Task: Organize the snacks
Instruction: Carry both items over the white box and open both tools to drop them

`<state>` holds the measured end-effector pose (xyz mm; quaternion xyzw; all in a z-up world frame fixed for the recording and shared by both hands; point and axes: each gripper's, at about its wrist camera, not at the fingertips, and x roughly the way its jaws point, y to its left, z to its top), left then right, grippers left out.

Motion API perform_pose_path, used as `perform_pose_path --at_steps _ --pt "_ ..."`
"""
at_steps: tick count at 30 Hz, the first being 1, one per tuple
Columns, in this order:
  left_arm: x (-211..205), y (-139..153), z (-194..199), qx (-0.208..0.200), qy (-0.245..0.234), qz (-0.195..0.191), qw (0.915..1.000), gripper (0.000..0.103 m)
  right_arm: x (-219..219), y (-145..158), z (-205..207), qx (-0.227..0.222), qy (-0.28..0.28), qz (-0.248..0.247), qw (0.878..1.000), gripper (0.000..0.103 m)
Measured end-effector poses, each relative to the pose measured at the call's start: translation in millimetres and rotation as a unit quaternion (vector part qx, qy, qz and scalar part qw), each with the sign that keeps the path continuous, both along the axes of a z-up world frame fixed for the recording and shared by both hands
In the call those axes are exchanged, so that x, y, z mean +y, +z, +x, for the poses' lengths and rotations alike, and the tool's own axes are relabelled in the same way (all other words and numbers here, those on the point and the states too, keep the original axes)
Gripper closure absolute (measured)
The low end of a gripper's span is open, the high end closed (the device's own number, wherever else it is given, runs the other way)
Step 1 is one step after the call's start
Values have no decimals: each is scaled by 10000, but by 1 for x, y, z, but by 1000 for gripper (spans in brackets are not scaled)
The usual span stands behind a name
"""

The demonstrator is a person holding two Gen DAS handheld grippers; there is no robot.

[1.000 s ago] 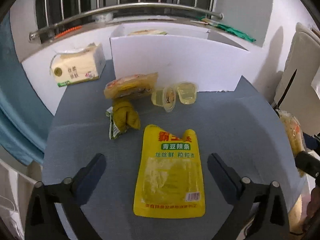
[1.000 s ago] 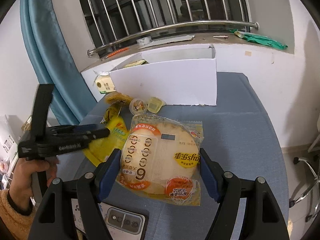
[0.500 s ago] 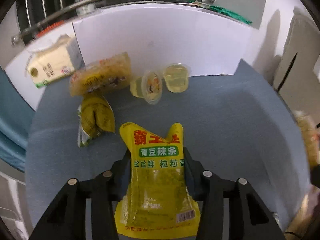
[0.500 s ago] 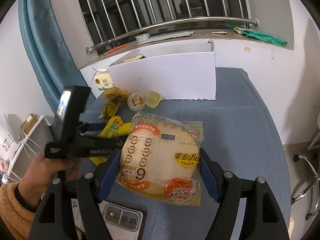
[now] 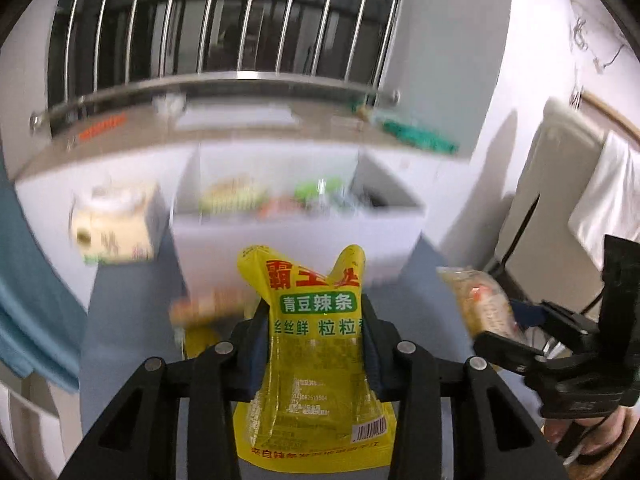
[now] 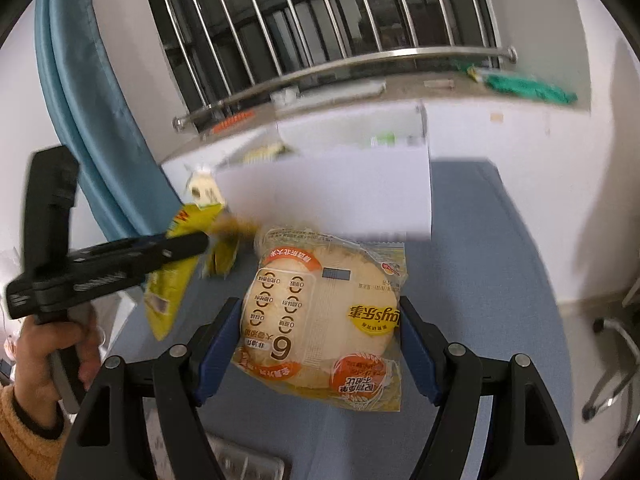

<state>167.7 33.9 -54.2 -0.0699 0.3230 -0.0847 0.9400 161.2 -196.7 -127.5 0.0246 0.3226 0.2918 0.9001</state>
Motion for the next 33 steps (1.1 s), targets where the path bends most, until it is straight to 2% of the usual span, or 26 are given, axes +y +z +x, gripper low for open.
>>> perform_pose_path --at_steps 5,11,13,14,15,16,17,18,21,23,26,33 --pt "1 44 56 -202 -117 53 9997 60 12 47 52 -298 -67 129 9995 24" --pt "-2 60 140 -146 -103 332 9993 59 23 82 134 -321 -361 231 9986 24" --pt "-3 56 162 -122 -60 474 9988 53 22 85 158 -319 -454 265 9981 24" --pt "-2 52 171 -85 -34 495 9987 44 22 86 167 -282 -428 255 9984 24" --pt "0 48 181 -11 17 495 9988 28 22 85 174 -271 -410 250 9985 23" --pt "2 45 185 1 107 494 9987 18 23 84 184 -297 -414 261 9984 19" --pt "5 42 187 0 251 522 9983 0 25 83 191 -305 -383 232 9985 6" --pt "8 41 186 -10 345 518 9981 0 26 81 198 -291 -382 189 9987 0" --pt "18 35 174 44 332 343 9989 0 22 79 201 -258 -343 318 9986 0" --pt "22 32 162 47 418 434 9982 0 19 78 192 -392 -213 409 9982 0" --pt "22 35 141 -73 368 466 9982 0 13 77 180 -478 -269 349 9979 0" --pt "20 54 65 -493 239 524 9971 0 -5 86 134 -555 -126 737 9957 0"
